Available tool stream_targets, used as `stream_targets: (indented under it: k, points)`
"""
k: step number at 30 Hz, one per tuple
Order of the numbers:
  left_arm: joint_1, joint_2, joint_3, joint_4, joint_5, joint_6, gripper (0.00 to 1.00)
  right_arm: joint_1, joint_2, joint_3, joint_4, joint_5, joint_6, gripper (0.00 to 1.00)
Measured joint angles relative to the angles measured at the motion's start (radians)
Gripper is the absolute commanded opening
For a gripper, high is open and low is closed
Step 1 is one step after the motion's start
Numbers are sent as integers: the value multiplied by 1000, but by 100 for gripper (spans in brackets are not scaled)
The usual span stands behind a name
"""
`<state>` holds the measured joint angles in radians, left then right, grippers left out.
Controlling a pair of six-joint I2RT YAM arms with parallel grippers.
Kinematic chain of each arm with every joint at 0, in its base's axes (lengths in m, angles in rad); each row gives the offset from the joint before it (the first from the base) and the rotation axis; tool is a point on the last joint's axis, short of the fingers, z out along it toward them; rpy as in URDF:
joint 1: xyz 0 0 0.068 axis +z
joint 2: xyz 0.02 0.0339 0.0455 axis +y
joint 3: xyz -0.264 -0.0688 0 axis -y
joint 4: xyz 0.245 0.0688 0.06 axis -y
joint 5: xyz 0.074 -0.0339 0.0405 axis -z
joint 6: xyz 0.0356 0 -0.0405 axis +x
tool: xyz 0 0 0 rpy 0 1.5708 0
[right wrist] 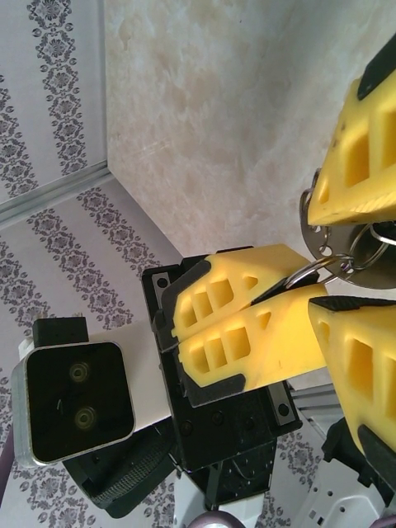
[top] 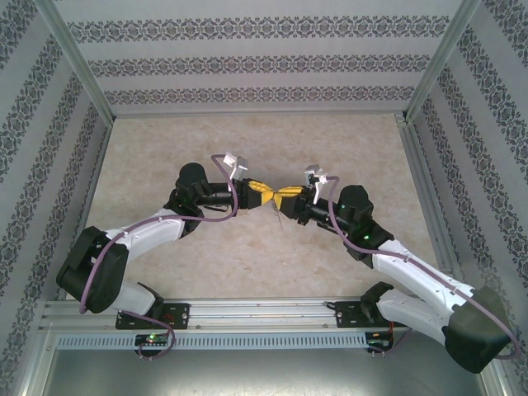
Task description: Put the keys on the keyring
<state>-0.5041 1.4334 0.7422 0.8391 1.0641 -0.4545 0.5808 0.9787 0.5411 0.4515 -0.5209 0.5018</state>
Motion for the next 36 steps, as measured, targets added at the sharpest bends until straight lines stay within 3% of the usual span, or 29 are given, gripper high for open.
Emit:
stream_targets:
  k: [12,18,21,26,32,36]
  points:
    - [2,0,-4,0,-11,-1,0,4,30,2,20,-29,16,0]
    - [2,0,-6,0,-16,-3,0,4,32,5,17,-30,16,0]
    - [2,0,-6,-3,-22,2,14,4,33,13,1,-30,12,0]
    - [1,-23,6,-98,-30,59,28,-29,36,50,-69,-73,-23,0]
    - [1,-89,89,-362,-61,205,39,-92,54,129,-196,-132,-104,0]
    - [1,-116,142,-515,-89,307,40,-111,99,188,-275,-171,-161,0]
